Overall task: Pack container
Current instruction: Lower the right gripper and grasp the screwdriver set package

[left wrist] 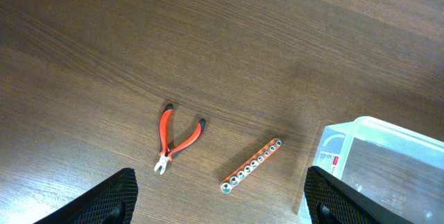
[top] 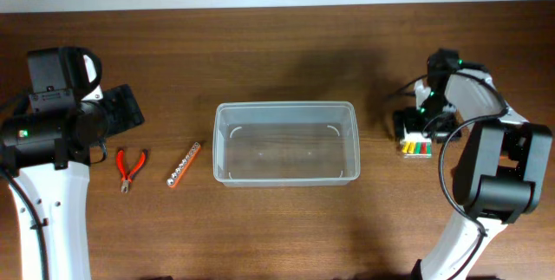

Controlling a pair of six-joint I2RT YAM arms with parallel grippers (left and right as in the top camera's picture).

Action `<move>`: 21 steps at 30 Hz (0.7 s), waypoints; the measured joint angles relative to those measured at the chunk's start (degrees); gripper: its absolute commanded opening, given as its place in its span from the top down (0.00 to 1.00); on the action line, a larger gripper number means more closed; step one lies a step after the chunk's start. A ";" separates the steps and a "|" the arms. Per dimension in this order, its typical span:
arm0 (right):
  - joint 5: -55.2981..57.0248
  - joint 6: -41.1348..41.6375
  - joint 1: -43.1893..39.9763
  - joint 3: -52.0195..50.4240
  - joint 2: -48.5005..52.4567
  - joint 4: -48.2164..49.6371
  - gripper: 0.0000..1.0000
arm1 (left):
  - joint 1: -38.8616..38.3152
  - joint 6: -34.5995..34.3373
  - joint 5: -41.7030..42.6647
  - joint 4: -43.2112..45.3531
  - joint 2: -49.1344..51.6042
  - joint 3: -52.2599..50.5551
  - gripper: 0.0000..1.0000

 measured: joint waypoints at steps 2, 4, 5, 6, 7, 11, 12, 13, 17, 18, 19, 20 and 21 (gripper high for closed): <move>-0.57 0.02 -0.02 -1.81 0.09 1.18 0.01 | 0.00 0.00 0.00 0.00 0.00 0.00 0.21; -0.87 -0.04 0.00 -2.32 -0.09 1.51 0.01 | 0.00 0.00 0.00 0.00 0.00 0.00 0.21; -0.87 0.00 -0.02 -2.38 -0.11 1.62 0.01 | 0.00 0.00 0.00 0.02 0.00 0.00 0.21; -0.87 0.00 -0.02 -2.38 -0.13 1.66 0.01 | 0.00 0.00 0.00 0.02 0.00 0.00 0.21; -0.87 0.02 -0.02 -2.43 -0.15 1.70 0.01 | 0.00 0.00 0.00 0.04 0.00 0.00 0.21; -0.90 -0.02 0.00 -2.47 -0.20 1.79 0.01 | 0.00 0.00 0.00 0.04 0.00 0.00 0.21; -0.90 -0.02 0.00 -2.47 -0.20 1.79 0.01 | 0.00 0.00 0.00 0.02 0.00 0.00 0.21; -0.90 0.04 -0.02 -2.47 -0.20 1.79 0.02 | 0.00 0.00 0.00 0.02 0.00 0.00 0.21; -0.90 0.09 0.00 -2.47 -0.20 1.81 0.02 | 0.00 0.00 0.00 0.02 0.00 0.00 0.21; -0.90 0.11 -0.02 -2.47 -0.20 1.81 0.03 | 0.00 0.00 0.00 0.02 0.00 0.00 0.21; -0.90 0.17 0.00 -2.49 -0.20 1.84 0.04 | 0.00 0.00 0.00 0.04 0.00 0.00 0.21; -0.92 0.20 -0.02 -2.47 -0.20 1.88 0.05 | 0.00 0.00 0.00 0.02 0.00 0.00 0.21; -0.94 0.22 0.00 -2.47 -0.20 1.90 0.07 | 0.00 0.00 0.00 0.02 0.00 0.00 0.21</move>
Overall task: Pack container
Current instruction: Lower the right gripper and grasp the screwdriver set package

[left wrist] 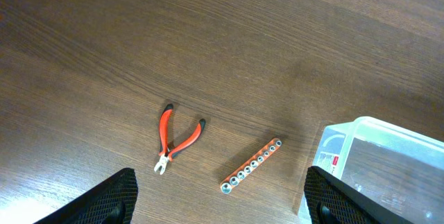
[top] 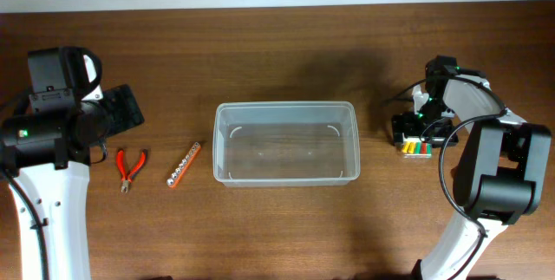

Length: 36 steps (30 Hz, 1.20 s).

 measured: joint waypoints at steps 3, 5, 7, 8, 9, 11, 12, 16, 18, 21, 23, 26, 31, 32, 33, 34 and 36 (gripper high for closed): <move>-0.04 0.11 -0.02 0.00 0.00 0.17 0.13 | 0.00 0.00 0.00 0.00 0.00 0.00 0.21; -0.11 0.39 -0.02 0.00 0.00 0.20 0.15 | 0.00 0.00 0.00 0.00 0.00 0.00 0.21; -0.07 0.28 -0.02 0.00 0.00 0.20 0.23 | 0.00 0.00 0.00 0.00 0.00 0.00 0.21; -0.09 0.26 -0.02 0.00 0.00 0.22 0.26 | 0.00 0.00 0.00 0.02 0.00 0.00 0.21; -0.09 0.48 -0.02 0.00 0.00 0.22 0.27 | 0.00 0.00 0.00 0.02 0.00 0.00 0.21; 0.00 0.72 0.00 0.00 -0.11 0.24 0.28 | 0.00 0.00 0.00 0.00 0.00 0.00 0.21; 0.02 0.66 0.00 0.00 -0.11 0.24 0.30 | 0.00 0.00 0.00 0.00 0.00 0.00 0.21; 0.07 0.68 0.00 0.00 -0.11 0.24 0.34 | 0.00 0.00 0.00 0.04 0.00 0.00 0.21; 0.04 0.70 0.00 0.00 -0.11 0.22 0.38 | 0.00 0.00 0.00 0.04 0.00 0.00 0.21; 0.00 0.66 0.00 0.00 -0.28 0.17 0.50 | 0.00 0.00 0.00 0.04 0.00 0.00 0.21; 0.00 0.50 0.00 0.00 -0.46 0.20 0.74 | 0.00 0.00 0.00 0.07 0.00 0.00 0.21; -0.33 0.79 0.00 0.35 -0.94 -0.20 0.96 | 0.00 0.00 0.00 0.09 0.00 0.00 0.21; -1.07 1.51 0.00 1.38 -1.44 -0.79 0.96 | 0.00 0.00 0.00 0.13 0.00 0.00 0.21; -1.16 1.64 0.00 1.75 -1.36 -1.33 0.96 | 0.00 0.00 0.00 0.11 0.00 0.00 0.21; -1.18 1.77 0.00 2.25 -1.16 -2.12 0.96 | 0.00 0.00 0.00 0.11 0.00 0.00 0.21; -1.20 1.88 0.00 2.67 -0.96 -2.69 0.96 | 0.00 0.00 0.00 0.13 0.00 0.00 0.21; -1.20 2.10 0.00 3.96 -0.59 -4.11 0.96 | 0.00 0.00 0.00 0.11 0.00 0.00 0.21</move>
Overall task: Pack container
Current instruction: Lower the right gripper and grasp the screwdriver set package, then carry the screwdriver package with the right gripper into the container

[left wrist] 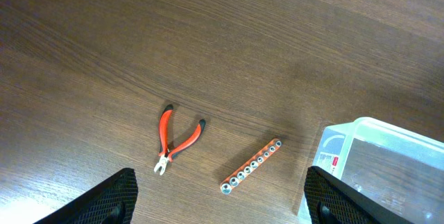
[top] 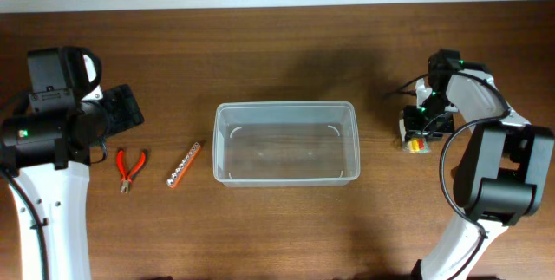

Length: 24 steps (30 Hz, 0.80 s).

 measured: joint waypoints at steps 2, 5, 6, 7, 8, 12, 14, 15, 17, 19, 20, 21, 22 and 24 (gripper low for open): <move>0.00 0.07 0.00 1.62 0.24 -0.87 0.96 | 0.00 0.00 0.00 0.00 0.00 0.00 0.21; 0.00 0.20 0.00 3.52 0.26 -1.40 0.96 | 0.00 0.00 0.00 0.00 0.00 0.00 0.21; 0.00 0.22 0.00 3.89 0.26 -1.55 0.96 | 0.00 0.00 0.00 0.00 0.00 0.00 0.21; 0.00 0.24 0.00 4.13 0.26 -1.70 0.96 | 0.00 0.00 0.00 0.02 0.00 0.00 0.21; 0.00 0.24 0.00 4.31 0.26 -1.84 0.96 | 0.00 0.00 0.00 0.02 0.00 0.00 0.21; 0.00 0.28 0.00 4.66 0.26 -2.56 0.96 | 0.00 0.00 0.00 0.00 0.00 0.00 0.21; 0.00 0.24 0.00 4.85 0.26 -2.93 0.96 | 0.00 0.00 0.00 0.02 0.00 0.00 0.21; 0.00 0.24 0.00 4.98 0.26 -3.13 0.96 | 0.00 0.00 0.00 0.00 0.00 0.00 0.21; 0.00 0.20 0.00 5.42 0.26 -3.58 0.96 | 0.00 0.00 0.00 0.00 0.00 0.00 0.21; 0.00 0.24 0.00 5.99 0.26 -4.44 0.96 | 0.00 0.00 -0.02 0.02 0.00 0.00 0.21; 0.00 0.22 0.00 6.29 0.26 -4.87 0.96 | 0.00 0.00 -0.07 0.00 0.00 0.00 0.21; 0.00 0.28 0.00 6.69 0.26 -5.49 0.96 | 0.00 0.00 -0.26 0.00 0.00 0.00 0.21; 0.00 0.22 0.00 7.08 0.26 -5.99 0.96 | 0.00 0.00 -0.48 0.00 0.00 0.00 0.21; 0.00 0.26 0.00 8.13 0.24 -7.04 0.96 | 0.00 0.00 -0.94 0.00 0.00 0.00 0.21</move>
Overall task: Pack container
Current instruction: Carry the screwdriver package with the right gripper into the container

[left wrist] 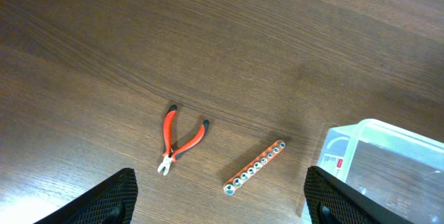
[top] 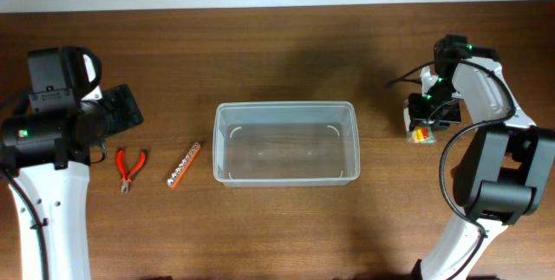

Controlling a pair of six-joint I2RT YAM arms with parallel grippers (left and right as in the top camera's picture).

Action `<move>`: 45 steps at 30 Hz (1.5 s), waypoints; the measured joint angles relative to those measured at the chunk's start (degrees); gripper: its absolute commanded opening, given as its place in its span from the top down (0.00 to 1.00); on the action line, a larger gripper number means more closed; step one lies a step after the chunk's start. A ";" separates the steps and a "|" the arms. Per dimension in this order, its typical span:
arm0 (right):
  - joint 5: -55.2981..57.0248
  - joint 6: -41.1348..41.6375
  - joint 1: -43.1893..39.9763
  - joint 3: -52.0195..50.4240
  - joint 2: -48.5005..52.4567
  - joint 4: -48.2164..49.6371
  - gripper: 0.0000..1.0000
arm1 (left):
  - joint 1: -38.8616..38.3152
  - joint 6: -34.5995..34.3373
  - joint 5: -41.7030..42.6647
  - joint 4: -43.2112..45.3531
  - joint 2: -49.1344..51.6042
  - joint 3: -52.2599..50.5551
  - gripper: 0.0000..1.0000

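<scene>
A clear plastic container [top: 286, 105] stands empty mid-table; its left corner shows in the left wrist view [left wrist: 374, 148]. Left of it lie red pliers [top: 130, 166] [left wrist: 179, 141] and an orange socket rail [top: 184, 165] [left wrist: 255, 166]. My left gripper [left wrist: 225, 207] hangs open high above them, nothing between its fingers [left wrist: 111, 196]. At the right, my right gripper [top: 422, 122] is shut on a small set of coloured tools [top: 420, 134], which is tipped up off its flat side.
The table's far edge meets a white wall. My right arm's base [top: 499, 185] stands at the front right, my left arm's body [top: 52, 133] at the left. Bare wood lies between container and right gripper.
My right gripper, with the coloured set in it, has shifted a little to the right and farther back. The left wrist view has shifted slightly; pliers and rail lie where they were.
The coloured set lay flat on the table with my right gripper at its left end. Later the set was tipped on end in the gripper, and now it sits slightly farther right. My left gripper stayed open above the pliers and rail throughout.
</scene>
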 measured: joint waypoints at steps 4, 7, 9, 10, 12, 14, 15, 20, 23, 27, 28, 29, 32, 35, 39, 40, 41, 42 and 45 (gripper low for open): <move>0.00 -0.02 0.00 2.69 -0.94 -1.97 0.96 | 0.00 0.00 -0.59 0.00 0.00 0.00 0.21; 0.00 -0.11 0.07 4.31 -3.56 -3.26 0.96 | 0.00 0.00 -0.66 0.02 0.00 0.00 0.21; 0.02 -0.31 0.42 5.31 -6.36 -3.76 0.96 | 0.00 0.00 -0.81 0.02 0.00 0.00 0.21; 0.04 -0.39 0.81 5.70 -7.91 -3.76 0.96 | 0.00 0.00 -0.81 0.02 0.00 0.00 0.21; 0.02 -0.94 2.10 6.25 -10.99 -3.87 0.96 | 0.00 0.00 -0.83 0.02 0.00 0.00 0.21; 0.04 -1.97 4.33 6.49 -14.16 -4.07 0.96 | 0.00 0.00 -0.83 0.00 0.00 0.00 0.21; 0.09 -2.73 5.88 6.49 -15.74 -4.15 0.96 | 0.00 0.00 -0.83 0.02 0.00 0.00 0.21; 0.22 -8.17 17.03 6.64 -21.42 -5.03 0.96 | 0.00 0.00 -0.85 0.02 0.00 0.00 0.21; 0.17 -12.52 24.68 6.71 -22.69 -5.92 0.96 | 0.00 0.00 -0.83 0.02 0.00 0.00 0.21; 0.17 -19.15 33.59 6.69 -22.67 -6.95 0.96 | 0.00 0.00 -0.85 0.02 0.00 0.00 0.21; 0.15 -21.24 35.69 6.69 -22.67 -7.10 0.96 | 0.00 0.00 -0.83 0.00 0.00 0.00 0.21; 0.15 -23.28 37.46 6.69 -22.58 -7.19 0.96 | 0.00 0.00 -0.85 0.00 0.00 0.00 0.21; -0.28 -28.59 41.46 6.69 -21.59 -6.84 0.96 | 0.00 0.00 -0.85 0.00 0.00 0.00 0.21; -0.42 -31.65 42.69 6.67 -18.78 -6.19 0.96 | 0.00 0.00 -0.85 -0.02 0.00 0.00 0.21; -0.44 -33.42 42.69 6.38 -12.85 -4.92 0.96 | 0.00 0.00 -0.85 -0.02 0.00 0.00 0.21; -0.42 -33.66 42.62 6.36 -10.86 -4.26 0.96 | 0.00 0.00 -0.83 -0.02 0.00 0.00 0.21; -0.44 -33.81 42.62 6.34 -9.46 -3.74 0.96 | 0.00 0.00 -0.83 -0.02 0.00 0.00 0.21; -0.44 -34.10 42.62 6.29 -7.91 -3.21 0.96 | 0.00 0.00 -0.85 -0.02 0.00 0.00 0.21; -0.46 -34.40 42.62 6.03 -4.31 -2.05 0.96 | 0.00 0.00 -0.85 -0.02 0.00 0.00 0.21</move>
